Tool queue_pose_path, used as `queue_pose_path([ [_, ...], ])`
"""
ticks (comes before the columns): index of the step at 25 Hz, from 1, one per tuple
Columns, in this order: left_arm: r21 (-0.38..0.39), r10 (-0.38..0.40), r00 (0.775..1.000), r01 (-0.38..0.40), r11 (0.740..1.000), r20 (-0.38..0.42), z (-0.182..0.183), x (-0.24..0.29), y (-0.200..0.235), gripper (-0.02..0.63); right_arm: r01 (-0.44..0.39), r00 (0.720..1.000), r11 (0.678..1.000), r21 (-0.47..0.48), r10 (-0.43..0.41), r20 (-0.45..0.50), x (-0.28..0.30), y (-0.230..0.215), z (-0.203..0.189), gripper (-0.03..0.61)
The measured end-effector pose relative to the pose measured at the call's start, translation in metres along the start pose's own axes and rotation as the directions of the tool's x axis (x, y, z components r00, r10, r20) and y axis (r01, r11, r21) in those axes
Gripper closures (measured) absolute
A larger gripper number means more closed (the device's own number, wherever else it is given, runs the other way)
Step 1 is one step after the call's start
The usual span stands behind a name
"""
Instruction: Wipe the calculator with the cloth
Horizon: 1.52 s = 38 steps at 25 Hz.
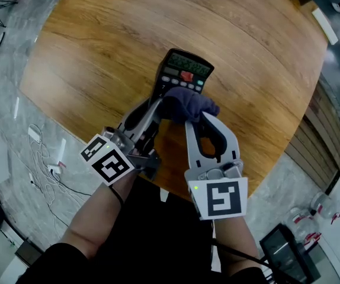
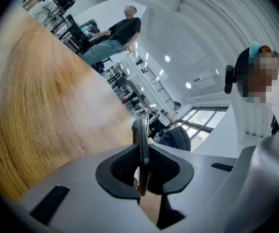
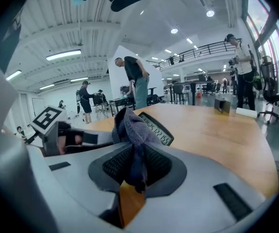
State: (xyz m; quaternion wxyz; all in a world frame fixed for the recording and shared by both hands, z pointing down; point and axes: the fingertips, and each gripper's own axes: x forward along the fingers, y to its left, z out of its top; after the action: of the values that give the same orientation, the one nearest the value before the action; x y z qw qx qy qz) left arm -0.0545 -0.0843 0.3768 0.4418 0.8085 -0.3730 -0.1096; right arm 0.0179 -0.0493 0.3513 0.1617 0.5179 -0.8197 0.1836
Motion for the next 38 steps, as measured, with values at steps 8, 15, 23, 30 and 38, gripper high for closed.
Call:
queue_pose_path([
  [8, 0.032, -0.049, 0.998, 0.050, 0.998, -0.045, -0.020, -0.006, -0.025, 0.546, 0.156, 0.982, 0.983, -0.092, -0.144, 0.125, 0.003, -0.063, 0.057, 0.514],
  [15, 0.055, -0.059, 0.997, 0.062, 0.997, -0.052, -0.025, -0.003, -0.029, 0.546, 0.073, 0.994, 0.993, -0.096, -0.064, 0.093, 0.018, -0.031, 0.036, 0.513],
  [23, 0.001, -0.020, 1.000, 0.020, 1.000, -0.013, -0.012, -0.002, -0.013, 0.545, -0.053, 0.998, 0.998, -0.039, 0.054, 0.037, 0.005, 0.022, 0.001, 0.514],
  [30, -0.051, -0.030, 0.999, 0.032, 0.998, 0.044, 0.010, -0.001, -0.012, 0.546, -0.134, 0.990, 0.989, -0.069, 0.132, -0.040, -0.012, 0.048, -0.032, 0.515],
  [38, -0.259, -0.150, 0.984, 0.170, 0.951, 0.098, 0.028, 0.000, -0.044, 0.545, -0.081, 0.996, 0.995, -0.064, 0.079, -0.037, -0.012, 0.032, -0.068, 0.515],
])
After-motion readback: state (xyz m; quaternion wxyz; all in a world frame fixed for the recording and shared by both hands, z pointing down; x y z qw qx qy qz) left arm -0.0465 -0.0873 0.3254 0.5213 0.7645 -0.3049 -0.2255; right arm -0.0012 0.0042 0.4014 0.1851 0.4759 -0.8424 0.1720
